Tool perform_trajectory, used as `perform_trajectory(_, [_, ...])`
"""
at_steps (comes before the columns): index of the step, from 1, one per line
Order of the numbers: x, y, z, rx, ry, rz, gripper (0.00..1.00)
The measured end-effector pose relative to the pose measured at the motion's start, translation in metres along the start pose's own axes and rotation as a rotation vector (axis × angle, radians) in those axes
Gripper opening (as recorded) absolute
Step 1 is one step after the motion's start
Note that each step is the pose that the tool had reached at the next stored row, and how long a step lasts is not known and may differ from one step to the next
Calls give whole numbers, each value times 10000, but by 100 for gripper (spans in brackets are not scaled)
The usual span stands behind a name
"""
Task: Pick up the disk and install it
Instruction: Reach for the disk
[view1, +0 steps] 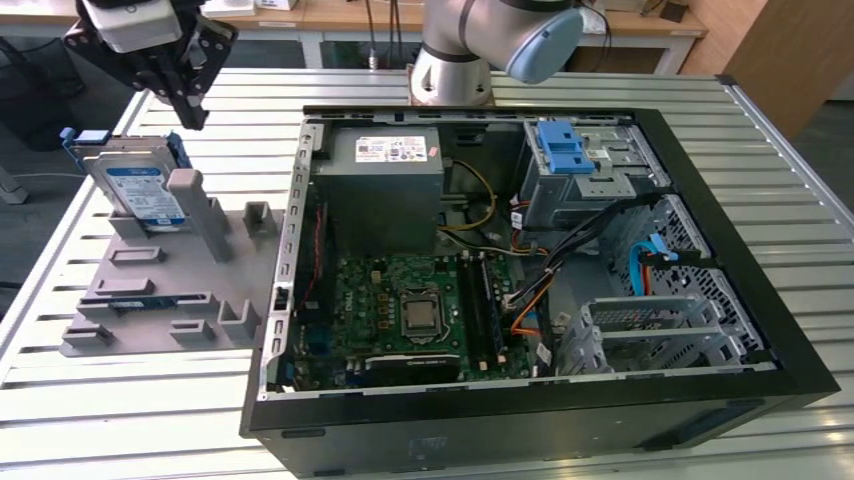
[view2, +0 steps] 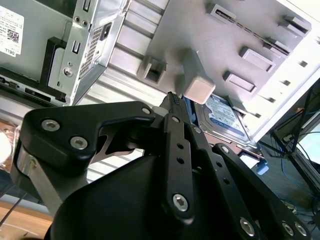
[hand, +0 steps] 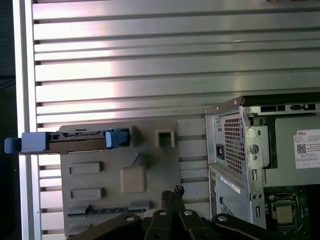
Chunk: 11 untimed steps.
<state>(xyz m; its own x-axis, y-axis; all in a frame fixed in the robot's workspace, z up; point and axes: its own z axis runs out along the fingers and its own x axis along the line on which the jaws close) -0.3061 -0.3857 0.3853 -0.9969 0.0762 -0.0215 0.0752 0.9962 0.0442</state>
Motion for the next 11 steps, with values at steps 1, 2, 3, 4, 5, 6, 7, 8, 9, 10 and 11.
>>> perform_trajectory(1, [6,0,0,0,0,0,11])
perform_trajectory(2, [12,0,0,0,0,0,11])
perform_trajectory(3, [17,0,0,1,1,0,11])
perform_trajectory(4, [24,0,0,1,1,0,11])
perform_trajectory(5, [30,0,0,0,0,0,11])
perform_trajectory(6, [36,1,0,0,0,0,11])
perform_trajectory(7, [43,1,1,0,0,0,11])
perform_trajectory(8, [51,1,0,0,0,0,11])
perform_trajectory(9, [59,1,0,1,1,0,11])
perform_trajectory(10, [67,2,0,1,1,0,11])
perform_trajectory(11, [75,3,1,0,1,0,11])
